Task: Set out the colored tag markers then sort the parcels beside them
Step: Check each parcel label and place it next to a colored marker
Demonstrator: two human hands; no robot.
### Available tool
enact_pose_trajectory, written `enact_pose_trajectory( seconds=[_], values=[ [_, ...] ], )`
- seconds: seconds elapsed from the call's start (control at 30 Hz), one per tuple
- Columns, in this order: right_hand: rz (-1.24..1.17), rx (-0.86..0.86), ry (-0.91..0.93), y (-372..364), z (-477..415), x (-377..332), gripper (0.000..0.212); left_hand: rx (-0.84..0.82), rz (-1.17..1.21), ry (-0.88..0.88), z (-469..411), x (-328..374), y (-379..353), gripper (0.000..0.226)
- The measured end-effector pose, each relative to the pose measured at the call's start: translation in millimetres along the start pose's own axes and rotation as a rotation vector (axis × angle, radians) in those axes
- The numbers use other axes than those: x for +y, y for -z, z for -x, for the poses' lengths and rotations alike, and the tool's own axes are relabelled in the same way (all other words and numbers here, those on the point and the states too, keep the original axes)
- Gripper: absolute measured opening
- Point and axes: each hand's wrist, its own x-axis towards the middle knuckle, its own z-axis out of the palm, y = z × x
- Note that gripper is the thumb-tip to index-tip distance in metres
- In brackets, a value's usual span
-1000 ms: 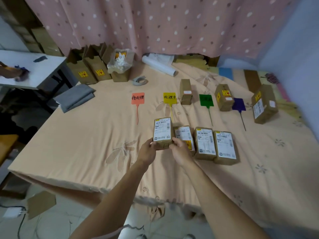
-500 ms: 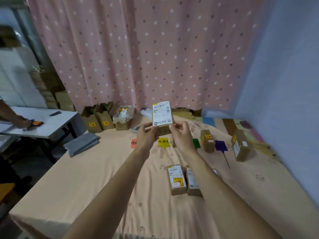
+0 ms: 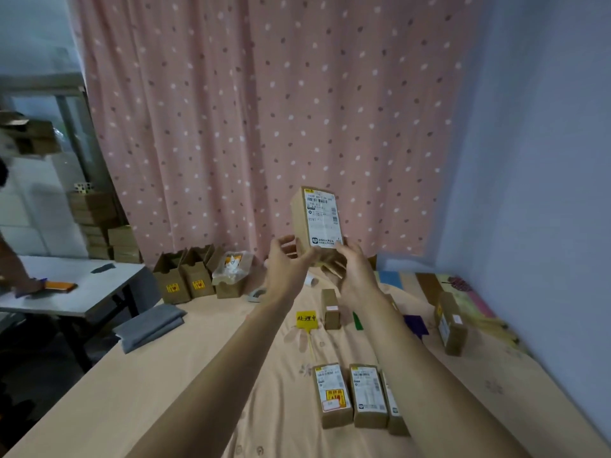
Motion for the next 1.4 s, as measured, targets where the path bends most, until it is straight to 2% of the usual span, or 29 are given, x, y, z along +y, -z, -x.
enact_pose_trajectory(
  seconds=[0.07, 0.13, 0.23, 0.33, 0.47, 0.6, 0.7, 0.83, 0.93, 1.13, 1.4],
  values=[
    [-0.225, -0.007, -0.100, 0, 2, 3, 0.024, 0.014, -0.067, -0.116, 10, 3, -10, 0.065],
    [-0.386, -0.016, -0.169, 2, 5, 9, 0.036, 0.049, -0.213, -0.223, 21, 4, -21, 0.068],
    [-0.476, -0.133, -0.213, 7, 11, 23, 0.058, 0.129, -0.439, -0.368, 35, 4, -35, 0.065],
    [-0.455, -0.163, -0.195, 10, 14, 27, 0.048, 0.115, -0.427, -0.371, 39, 1, -33, 0.060],
    [-0.251, -0.023, 0.014, 7, 14, 3, 0.033, -0.097, -0.004, -0.110, 25, 8, -9, 0.048],
    [0.214, 0.073, 0.281, -3, 28, -13, 0.045, -0.156, 0.154, 0.031, 16, 11, 6, 0.030],
    [0.449, 0.137, 0.479, -14, 35, -5, 0.061, -0.115, 0.097, -0.010, 20, 14, 4, 0.027],
    [0.707, 0.279, 0.655, -24, 39, 4, 0.069, -0.115, -0.069, -0.150, 27, 14, 5, 0.043],
    [0.800, 0.348, 0.783, -30, 45, 6, 0.071, -0.166, -0.032, -0.148, 30, 16, 9, 0.041],
    [0.856, 0.299, 0.981, -43, 60, 19, 0.069, -0.196, 0.020, -0.126, 36, 24, 30, 0.050],
    [0.843, 0.292, 0.962, -76, 69, 49, 0.068, -0.186, -0.017, -0.134, 32, 14, 76, 0.041]
  ],
)
